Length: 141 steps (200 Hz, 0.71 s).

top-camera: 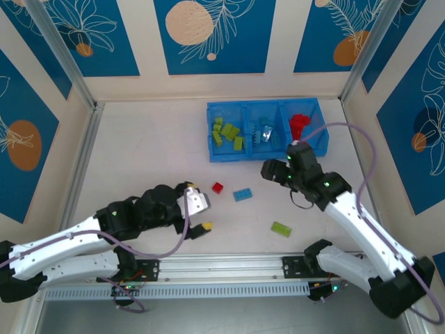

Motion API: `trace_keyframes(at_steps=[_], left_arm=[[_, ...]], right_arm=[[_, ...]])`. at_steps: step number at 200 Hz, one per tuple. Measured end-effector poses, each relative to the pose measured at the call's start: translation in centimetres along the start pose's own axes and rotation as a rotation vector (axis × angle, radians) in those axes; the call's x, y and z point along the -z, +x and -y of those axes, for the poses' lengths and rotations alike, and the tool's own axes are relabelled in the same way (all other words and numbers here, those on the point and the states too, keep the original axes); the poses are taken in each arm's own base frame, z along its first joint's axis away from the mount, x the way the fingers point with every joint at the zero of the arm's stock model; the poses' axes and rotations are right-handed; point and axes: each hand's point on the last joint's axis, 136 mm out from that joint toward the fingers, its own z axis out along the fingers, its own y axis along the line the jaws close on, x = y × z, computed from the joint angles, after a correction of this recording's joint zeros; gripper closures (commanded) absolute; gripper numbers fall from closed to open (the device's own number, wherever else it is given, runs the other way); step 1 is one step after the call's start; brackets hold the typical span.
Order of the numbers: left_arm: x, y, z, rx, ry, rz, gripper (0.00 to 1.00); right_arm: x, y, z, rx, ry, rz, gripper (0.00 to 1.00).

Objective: Sort the legos into containers by color

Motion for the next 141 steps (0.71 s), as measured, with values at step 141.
trace_keyframes(at_steps=[141], left_arm=[[-23.5,-0.7,10.9,-0.519,0.342,-0.091,0.0]], right_arm=[[6.1,-1.4,3.2,-0.131,-0.06,0.179,0.01]])
